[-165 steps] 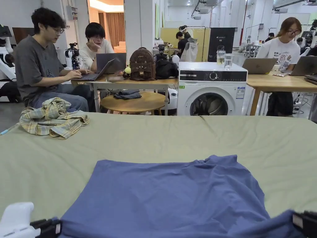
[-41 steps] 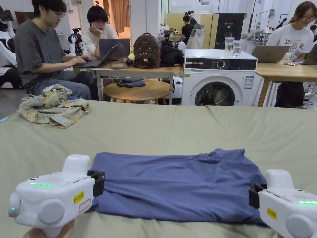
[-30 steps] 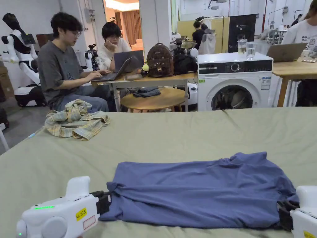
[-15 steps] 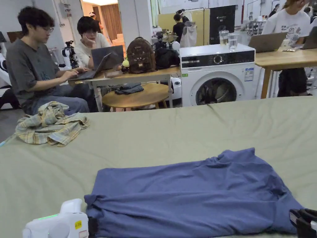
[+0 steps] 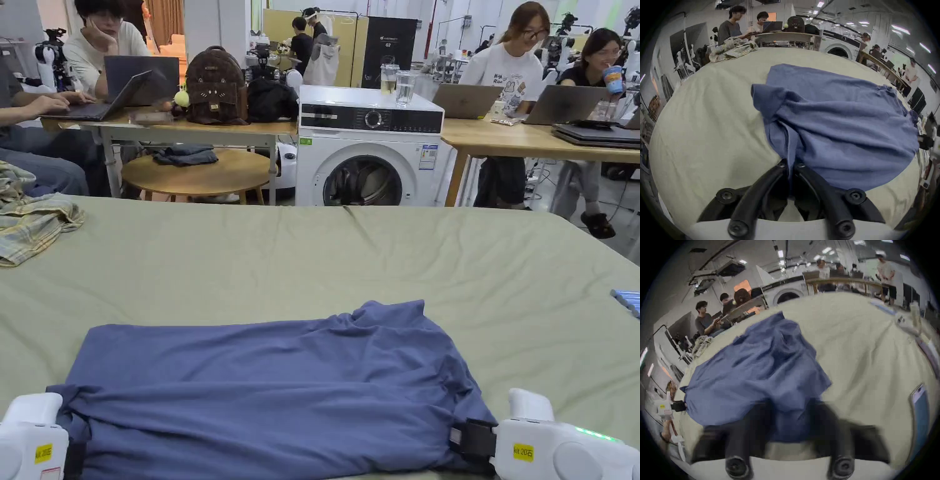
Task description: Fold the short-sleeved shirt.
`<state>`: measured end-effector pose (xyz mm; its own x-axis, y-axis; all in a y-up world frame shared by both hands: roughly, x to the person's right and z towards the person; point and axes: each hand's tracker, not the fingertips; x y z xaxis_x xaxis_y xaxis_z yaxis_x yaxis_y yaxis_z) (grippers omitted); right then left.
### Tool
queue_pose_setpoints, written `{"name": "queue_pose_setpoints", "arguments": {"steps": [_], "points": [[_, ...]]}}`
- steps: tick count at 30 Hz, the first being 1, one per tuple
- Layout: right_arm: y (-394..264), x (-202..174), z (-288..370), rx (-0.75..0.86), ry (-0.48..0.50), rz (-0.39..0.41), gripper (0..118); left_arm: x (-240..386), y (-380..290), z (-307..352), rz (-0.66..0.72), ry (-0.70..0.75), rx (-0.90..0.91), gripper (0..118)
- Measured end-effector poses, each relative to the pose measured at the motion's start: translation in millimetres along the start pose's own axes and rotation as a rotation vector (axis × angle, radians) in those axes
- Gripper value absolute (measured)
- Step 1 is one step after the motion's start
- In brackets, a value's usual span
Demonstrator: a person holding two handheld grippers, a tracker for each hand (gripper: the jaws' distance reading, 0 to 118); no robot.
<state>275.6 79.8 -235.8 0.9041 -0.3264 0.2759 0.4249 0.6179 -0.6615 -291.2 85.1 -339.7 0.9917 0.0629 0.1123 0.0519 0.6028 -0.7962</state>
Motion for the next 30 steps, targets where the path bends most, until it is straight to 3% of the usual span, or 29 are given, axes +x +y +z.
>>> {"name": "queue_pose_setpoints", "arguments": {"steps": [1, 3, 5, 7, 9, 13, 18, 25, 26, 27, 28, 30], "points": [[-1.7, 3.4, -2.7, -0.001, 0.016, -0.043, 8, 1.0, 0.8, 0.8, -0.002, 0.002, -0.002, 0], [-4.7, 6.4, 8.7, 0.048, 0.052, -0.092, 7, 0.8, 0.8, 3.0, 0.0, 0.001, -0.004, 0], [-4.1, 5.6, 18.1, 0.055, 0.04, -0.064, 7, -6.4, 3.2, 7.8, 0.014, -0.021, -0.002, 0], [-4.8, -2.6, 32.4, 0.104, -0.027, 0.018, 7, -15.6, 3.3, 28.4, 0.088, -0.079, 0.048, 0], [-4.5, -11.0, 47.7, 0.13, -0.035, 0.078, 6, -30.6, 3.0, 44.6, 0.112, -0.107, 0.101, 0], [-12.0, -12.3, 81.5, 0.159, -0.003, 0.063, 6, -35.1, -9.6, 94.2, 0.085, -0.139, 0.112, 0], [-45.4, 4.6, 125.6, 0.142, -0.017, 0.102, 6, -41.3, -61.6, 133.5, 0.038, -0.178, 0.134, 0], [-104.0, 18.9, 147.4, 0.093, -0.053, 0.14, 8, -38.7, -125.4, 126.1, -0.002, -0.152, 0.039, 0], [-108.7, 18.4, 145.3, 0.089, -0.068, 0.162, 13, -41.1, -127.6, 122.7, 0.019, -0.171, 0.014, 11], [-112.2, 16.1, 144.2, 0.086, -0.091, 0.195, 32, -42.8, -129.5, 121.3, 0.064, -0.163, 0.023, 36], [-115.4, 16.6, 145.0, 0.109, -0.092, 0.196, 49, -48.0, -131.3, 119.7, 0.086, -0.153, 0.042, 46], [-115.1, 16.1, 151.5, 0.141, -0.066, 0.193, 56, -49.3, -129.0, 129.3, 0.074, -0.174, 0.125, 46]]}}
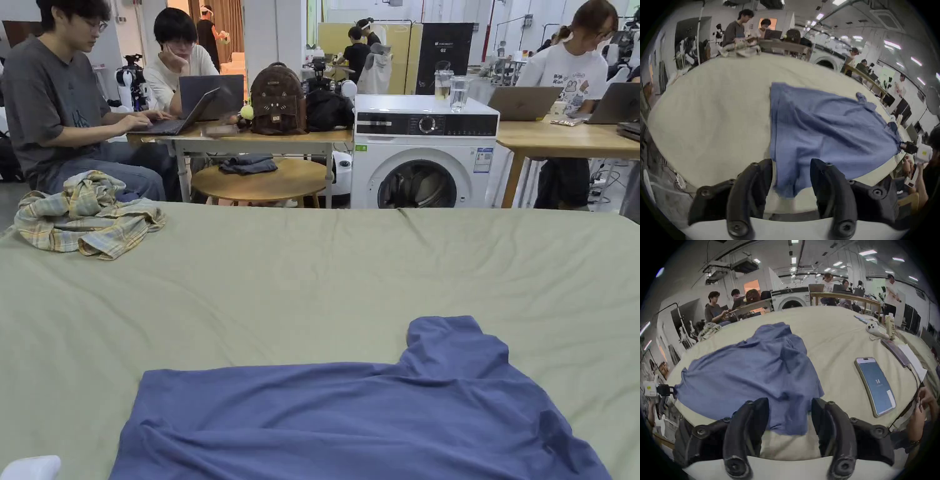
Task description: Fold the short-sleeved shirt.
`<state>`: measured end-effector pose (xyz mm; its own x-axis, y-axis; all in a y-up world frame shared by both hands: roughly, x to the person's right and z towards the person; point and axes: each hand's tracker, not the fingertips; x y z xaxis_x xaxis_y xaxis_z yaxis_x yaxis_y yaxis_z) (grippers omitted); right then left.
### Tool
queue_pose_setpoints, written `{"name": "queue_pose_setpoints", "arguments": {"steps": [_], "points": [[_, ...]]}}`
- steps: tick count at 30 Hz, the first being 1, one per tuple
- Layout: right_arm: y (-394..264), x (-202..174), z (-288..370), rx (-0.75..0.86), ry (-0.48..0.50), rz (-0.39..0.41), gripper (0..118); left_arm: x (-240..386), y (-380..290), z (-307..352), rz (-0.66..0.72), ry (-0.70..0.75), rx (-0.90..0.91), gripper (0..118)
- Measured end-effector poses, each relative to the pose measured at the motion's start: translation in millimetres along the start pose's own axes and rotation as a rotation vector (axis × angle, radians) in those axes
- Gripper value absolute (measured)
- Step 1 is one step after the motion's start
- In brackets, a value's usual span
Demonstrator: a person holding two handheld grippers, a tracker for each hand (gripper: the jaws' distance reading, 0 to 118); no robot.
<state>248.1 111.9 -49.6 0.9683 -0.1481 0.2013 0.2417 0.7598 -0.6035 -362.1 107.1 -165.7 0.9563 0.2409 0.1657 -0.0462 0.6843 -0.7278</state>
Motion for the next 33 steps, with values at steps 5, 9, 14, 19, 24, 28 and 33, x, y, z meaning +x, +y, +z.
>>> {"name": "queue_pose_setpoints", "arguments": {"steps": [5, 9, 14, 19, 24, 28, 33], "points": [[29.7, -24.7, 18.0, 0.141, 0.035, 0.083, 56, 32.7, 27.9, 40.9, -0.118, -0.022, 0.227, 46], [57.1, -57.0, 12.8, 0.195, 0.104, 0.108, 53, 64.1, 50.4, 48.5, -0.188, -0.033, 0.343, 35], [65.5, -88.5, -4.3, 0.213, 0.13, 0.092, 0, 90.7, 48.4, 30.6, -0.154, -0.094, 0.335, 0], [60.2, -107.5, -15.7, 0.166, 0.135, 0.159, 0, 98.4, 42.8, 25.4, -0.118, -0.118, 0.335, 0], [60.4, -107.0, -20.8, 0.144, 0.151, 0.189, 0, 84.2, 88.2, 13.9, -0.101, -0.109, 0.306, 0], [60.8, -91.5, -19.9, 0.131, 0.2, 0.117, 0, 54.5, 140.5, -34.6, -0.053, -0.071, 0.12, 34], [61.4, -72.5, -23.6, 0.105, 0.214, 0.057, 0, 22.8, 174.0, -129.5, -0.047, 0.1, -0.085, 38]]}}
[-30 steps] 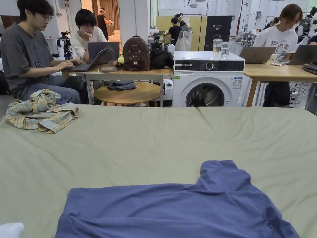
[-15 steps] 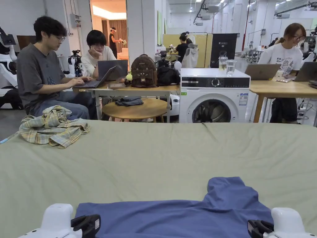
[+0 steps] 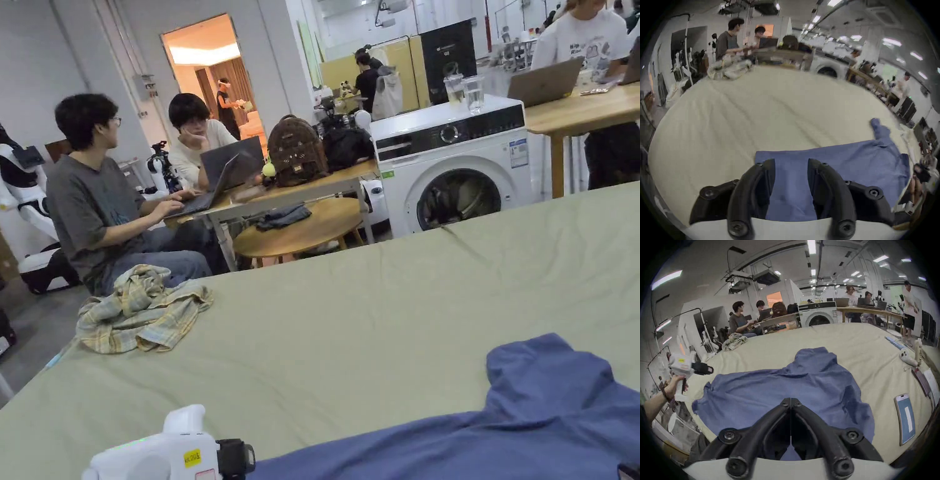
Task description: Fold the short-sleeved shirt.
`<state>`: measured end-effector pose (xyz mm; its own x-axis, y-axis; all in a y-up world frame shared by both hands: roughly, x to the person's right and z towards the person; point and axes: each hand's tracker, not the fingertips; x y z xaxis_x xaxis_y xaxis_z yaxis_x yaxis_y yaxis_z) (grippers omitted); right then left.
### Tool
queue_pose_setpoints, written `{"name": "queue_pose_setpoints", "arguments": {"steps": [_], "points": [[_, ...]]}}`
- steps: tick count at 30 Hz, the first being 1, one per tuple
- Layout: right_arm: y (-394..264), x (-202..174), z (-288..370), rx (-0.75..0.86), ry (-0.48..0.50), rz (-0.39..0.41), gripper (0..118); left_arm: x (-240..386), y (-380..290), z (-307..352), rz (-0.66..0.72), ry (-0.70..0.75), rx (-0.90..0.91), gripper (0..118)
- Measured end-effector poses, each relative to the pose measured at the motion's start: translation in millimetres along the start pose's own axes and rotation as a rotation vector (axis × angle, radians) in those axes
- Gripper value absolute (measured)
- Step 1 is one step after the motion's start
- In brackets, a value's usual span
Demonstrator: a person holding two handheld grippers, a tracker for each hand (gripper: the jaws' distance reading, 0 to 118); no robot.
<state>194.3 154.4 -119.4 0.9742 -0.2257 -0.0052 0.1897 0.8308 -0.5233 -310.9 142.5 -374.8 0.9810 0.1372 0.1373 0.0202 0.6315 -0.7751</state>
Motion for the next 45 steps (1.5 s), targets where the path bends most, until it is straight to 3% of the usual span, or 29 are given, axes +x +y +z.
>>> {"name": "queue_pose_setpoints", "arguments": {"steps": [5, 7, 9, 12, 13, 15, 16, 22, 25, 26, 27, 28, 29, 32, 34, 37, 41, 45], "points": [[0.8, 19.2, 3.2, -0.024, -0.048, -0.005, 0, -16.6, 0.6, -71.8, 0.098, 0.009, -0.158, 35], [4.3, 28.6, 2.1, -0.037, -0.077, -0.005, 0, -9.7, 1.2, -66.4, 0.086, 0.023, -0.099, 0], [16.8, 38.8, -4.9, -0.042, -0.081, -0.012, 0, -2.2, 1.7, -71.4, 0.049, -0.036, -0.148, 0], [61.0, 54.1, -25.2, -0.037, -0.11, -0.003, 3, 8.2, 8.1, -76.7, -0.052, 0.053, -0.185, 0], [81.5, 63.2, -37.6, -0.073, -0.088, -0.016, 19, 5.5, 11.4, -78.3, -0.047, 0.052, -0.196, 0], [117.1, 81.0, -74.5, -0.225, -0.077, -0.031, 63, 7.5, 18.2, -80.1, -0.07, 0.054, -0.234, 0], [130.2, 96.2, -103.7, -0.317, -0.086, -0.03, 65, 8.0, 20.4, -81.8, -0.064, 0.054, -0.243, 0], [142.2, 132.9, -216.8, -0.532, -0.199, -0.029, 65, 17.1, 19.8, -72.5, -0.064, 0.057, -0.277, 0], [123.0, 138.6, -240.4, -0.652, -0.238, -0.068, 59, 15.5, 20.1, -71.6, -0.067, 0.052, -0.277, 0], [120.7, 135.8, -236.5, -0.602, -0.229, -0.05, 58, 15.5, 19.9, -71.2, -0.066, 0.048, -0.28, 0], [121.5, 132.4, -231.1, -0.55, -0.233, -0.034, 47, 15.8, 19.0, -69.7, -0.066, 0.045, -0.279, 0], [119.8, 128.5, -223.8, -0.516, -0.254, -0.008, 15, 16.2, 18.2, -68.7, -0.063, 0.044, -0.276, 0], [118.8, 126.8, -222.0, -0.512, -0.255, 0.016, 0, 15.1, 17.4, -68.3, -0.054, 0.044, -0.268, 0], [117.9, 132.0, -209.5, -0.52, -0.19, -0.07, 0, 13.5, 13.2, -57.3, -0.008, 0.039, -0.226, 0], [121.3, 131.4, -184.6, -0.423, -0.197, -0.094, 0, 2.0, 12.1, -43.0, 0.064, -0.02, -0.131, 0], [129.0, 118.2, -128.6, -0.328, -0.151, -0.035, 0, -0.8, 0.6, 19.1, 0.015, -0.108, 0.036, 0], [106.9, 97.4, -44.9, -0.248, -0.118, 0.032, 0, -1.4, -30.6, 92.4, -0.067, -0.143, 0.085, 0], [52.6, 91.7, 27.0, -0.171, -0.099, -0.061, 0, -12.9, -88.2, 135.0, -0.051, -0.172, 0.126, 0]]}}
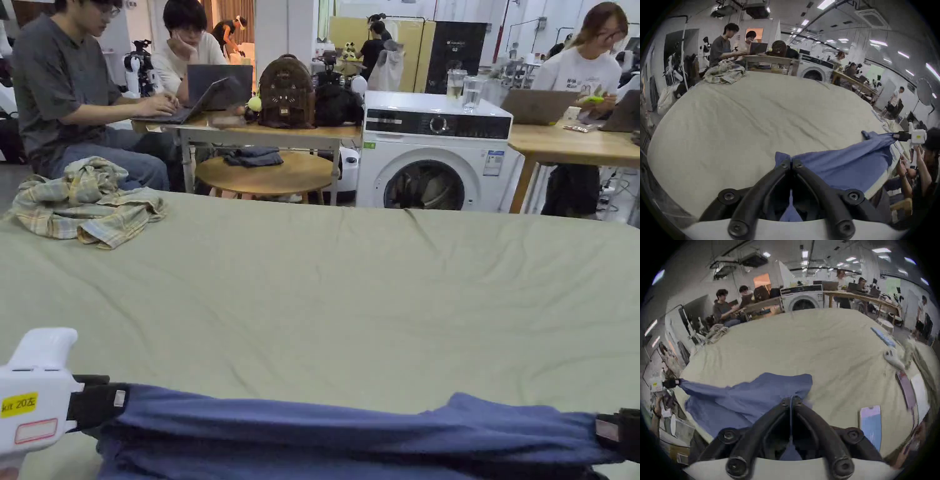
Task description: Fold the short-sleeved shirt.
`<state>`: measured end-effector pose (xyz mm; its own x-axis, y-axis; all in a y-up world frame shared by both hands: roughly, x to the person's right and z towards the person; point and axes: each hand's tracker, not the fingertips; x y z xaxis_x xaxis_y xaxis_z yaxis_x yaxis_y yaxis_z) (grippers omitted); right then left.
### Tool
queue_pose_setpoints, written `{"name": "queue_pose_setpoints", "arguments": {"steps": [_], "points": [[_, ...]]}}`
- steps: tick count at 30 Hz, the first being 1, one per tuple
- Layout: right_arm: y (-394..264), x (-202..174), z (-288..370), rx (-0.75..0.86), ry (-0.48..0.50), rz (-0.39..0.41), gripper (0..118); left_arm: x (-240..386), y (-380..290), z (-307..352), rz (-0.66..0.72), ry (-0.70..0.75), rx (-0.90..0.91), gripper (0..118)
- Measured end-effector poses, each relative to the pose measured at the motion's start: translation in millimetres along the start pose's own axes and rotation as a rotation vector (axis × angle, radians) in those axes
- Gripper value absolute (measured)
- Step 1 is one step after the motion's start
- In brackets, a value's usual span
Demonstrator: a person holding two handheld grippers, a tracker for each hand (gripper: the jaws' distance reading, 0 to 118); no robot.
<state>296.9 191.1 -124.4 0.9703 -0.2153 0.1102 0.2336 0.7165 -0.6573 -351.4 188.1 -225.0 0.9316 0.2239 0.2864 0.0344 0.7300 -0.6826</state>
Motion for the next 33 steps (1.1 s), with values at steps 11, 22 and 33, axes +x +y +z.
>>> {"name": "queue_pose_setpoints", "arguments": {"steps": [11, 22, 33], "points": [[-108.4, -1.4, 19.3, -0.063, -0.063, 0.021, 0, -18.9, -94.3, -6.5, 0.068, 0.004, -0.131, 0], [-65.9, -56.6, 55.3, 0.212, -0.079, 0.134, 46, 37.6, -41.5, 25.4, -0.045, 0.0, 0.109, 45], [-53.4, -132.4, -6.4, 0.249, 0.057, 0.089, 6, 110.6, -23.3, 1.9, -0.123, -0.059, 0.292, 21]]}}
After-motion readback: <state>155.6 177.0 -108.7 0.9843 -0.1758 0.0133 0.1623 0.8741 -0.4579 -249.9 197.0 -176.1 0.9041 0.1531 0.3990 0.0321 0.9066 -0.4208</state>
